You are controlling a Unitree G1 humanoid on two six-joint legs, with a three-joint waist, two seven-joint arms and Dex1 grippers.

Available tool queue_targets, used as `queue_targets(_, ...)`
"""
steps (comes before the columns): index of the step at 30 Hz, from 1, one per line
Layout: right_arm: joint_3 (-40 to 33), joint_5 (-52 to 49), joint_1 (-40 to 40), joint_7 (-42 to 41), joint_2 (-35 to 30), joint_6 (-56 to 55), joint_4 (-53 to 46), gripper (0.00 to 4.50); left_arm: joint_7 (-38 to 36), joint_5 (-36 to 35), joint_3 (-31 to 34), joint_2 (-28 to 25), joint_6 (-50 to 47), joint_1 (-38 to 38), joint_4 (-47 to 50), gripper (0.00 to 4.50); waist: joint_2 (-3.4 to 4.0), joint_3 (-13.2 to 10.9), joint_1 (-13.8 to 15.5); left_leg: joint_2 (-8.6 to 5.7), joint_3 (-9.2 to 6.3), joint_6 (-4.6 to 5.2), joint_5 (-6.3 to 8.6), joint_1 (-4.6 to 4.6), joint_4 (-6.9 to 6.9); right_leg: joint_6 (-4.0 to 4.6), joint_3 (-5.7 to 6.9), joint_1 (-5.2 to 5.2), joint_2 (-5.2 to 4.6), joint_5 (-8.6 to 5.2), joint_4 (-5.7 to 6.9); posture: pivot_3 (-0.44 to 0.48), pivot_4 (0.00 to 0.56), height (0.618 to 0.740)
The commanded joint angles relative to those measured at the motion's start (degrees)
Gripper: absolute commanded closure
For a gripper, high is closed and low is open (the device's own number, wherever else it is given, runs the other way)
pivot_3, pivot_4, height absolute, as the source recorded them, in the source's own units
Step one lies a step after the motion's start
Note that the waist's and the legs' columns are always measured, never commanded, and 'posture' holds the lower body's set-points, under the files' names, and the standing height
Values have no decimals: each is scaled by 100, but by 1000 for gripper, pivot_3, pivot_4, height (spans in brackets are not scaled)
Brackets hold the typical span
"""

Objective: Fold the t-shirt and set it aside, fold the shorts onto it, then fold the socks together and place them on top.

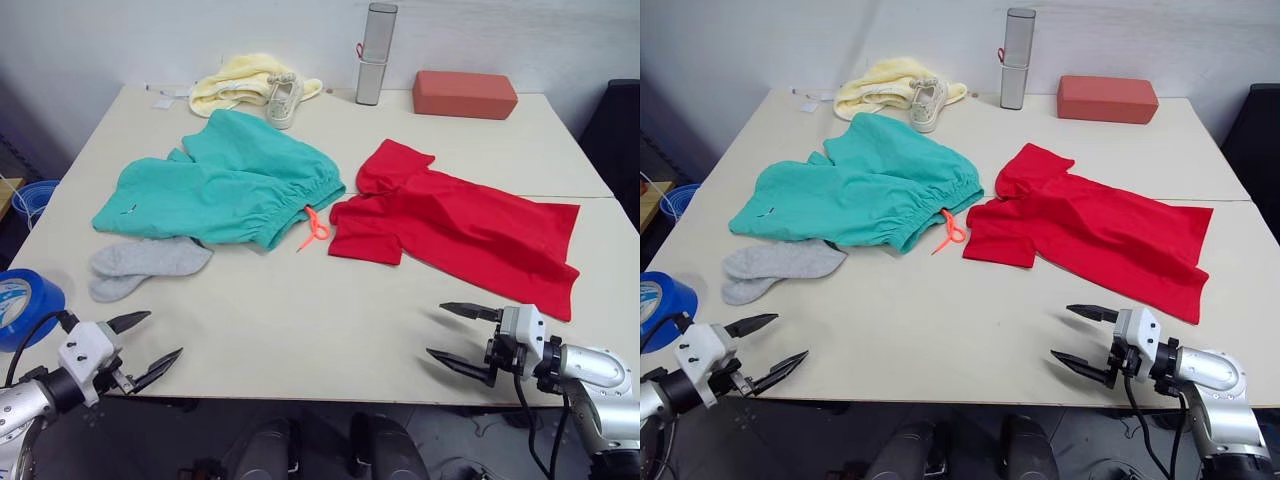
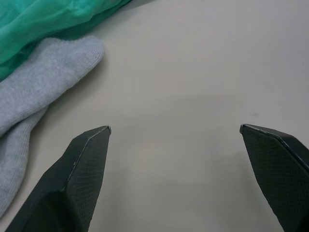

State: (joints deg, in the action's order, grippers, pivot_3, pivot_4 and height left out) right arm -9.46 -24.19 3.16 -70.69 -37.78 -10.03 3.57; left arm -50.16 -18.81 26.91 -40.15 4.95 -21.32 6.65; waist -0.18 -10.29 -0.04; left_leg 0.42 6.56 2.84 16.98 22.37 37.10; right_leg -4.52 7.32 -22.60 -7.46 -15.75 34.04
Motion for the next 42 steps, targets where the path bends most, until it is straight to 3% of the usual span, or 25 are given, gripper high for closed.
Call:
queue_targets(1, -153, -170, 21, -20, -79, -37, -219, 18, -10, -212, 223, 36, -4, -141, 259, 0, 0, 0, 0, 0, 0, 0, 0, 0, 0, 0, 0, 0, 0, 0, 0, 0, 150, 740)
queue_targets(6, -325, -278, 118, 219, 1, 5, -410, 18, -205, -697, 239, -24, -559, -245, 555, 0, 1, -1, 0, 2, 0, 0, 1, 0, -2, 1, 0, -1, 1, -1, -2, 0, 150, 740)
queue_targets(11, -1082, -581, 767, 707, -27, 200, -893, 18, -417, -1345, 134, -244, -1354, 139, 943, 0, 11, -5, 106, 1, 0, -1, 1, 2, -1, 2, -1, 0, 1, -1, -5, 0, 150, 740)
queue_targets(17, -2204, -622, 2020, 1243, 264, -14, -1222, 18, -497, -1098, -348, -312, -1370, 784, 1147, 0, 17, -6, 152, 1, 5, -2, 2, 0, -5, 2, -5, 1, 3, -1, -6, 0, 150, 740)
queue_targets(20, -2627, -613, 2461, 1616, 637, -194, -1236, 18, -667, -1214, -767, -545, -1891, 990, 1318, 0, 18, -5, 145, 4, 10, -4, 2, -2, -12, 2, -9, -1, 9, -1, -7, 0, 150, 740)
queue_targets(26, -2862, -630, 2889, 1851, 1190, -568, -1136, 18, -638, -1171, -1559, -551, -2314, 1875, 1517, 0, 42, -7, 123, 9, 21, -7, 4, -8, -16, 2, -30, -4, 16, -2, -6, 0, 150, 740)
queue_targets(33, -2893, -768, 2930, 1764, 1329, -996, -1201, 18, -622, -1106, -2071, -343, -2474, 2666, 1331, 0, 55, -9, 107, 9, 33, -15, 1, -10, -20, 1, -41, -13, 20, -2, -3, 0, 150, 740)
queue_targets(34, -2849, -774, 2857, 1744, 1194, -952, -1351, 18, -679, -978, -2290, -352, -2518, 2894, 1221, 0, 56, -10, 112, 9, 33, -19, -1, -10, -20, 1, -41, -13, 21, -2, -2, 0, 150, 740)
queue_targets(36, -2577, -424, 2719, 1161, 266, -710, -1427, 18, -605, -882, -2810, -153, -3105, 3722, 778, 0, 75, -17, 124, 10, 34, -19, -1, -10, -16, 1, -42, -12, 21, -1, -1, 0, 150, 740)
queue_targets(38, -2588, -423, 2071, 1164, -473, -293, -954, 18, -358, -265, -3267, 214, -2759, 4423, 225, 0, 95, -34, 135, 4, 47, 5, 1, -12, 11, -19, -54, -2, 18, 14, 1, 0, 150, 740)
queue_targets(42, -2279, -125, 1339, 957, -1238, -23, -228, 18, -350, 438, -3868, 701, -2252, 5237, -541, 0, 57, -29, 171, -5, 54, 13, -15, -18, -1, -21, -58, 1, 16, 27, -10, 0, 150, 740)
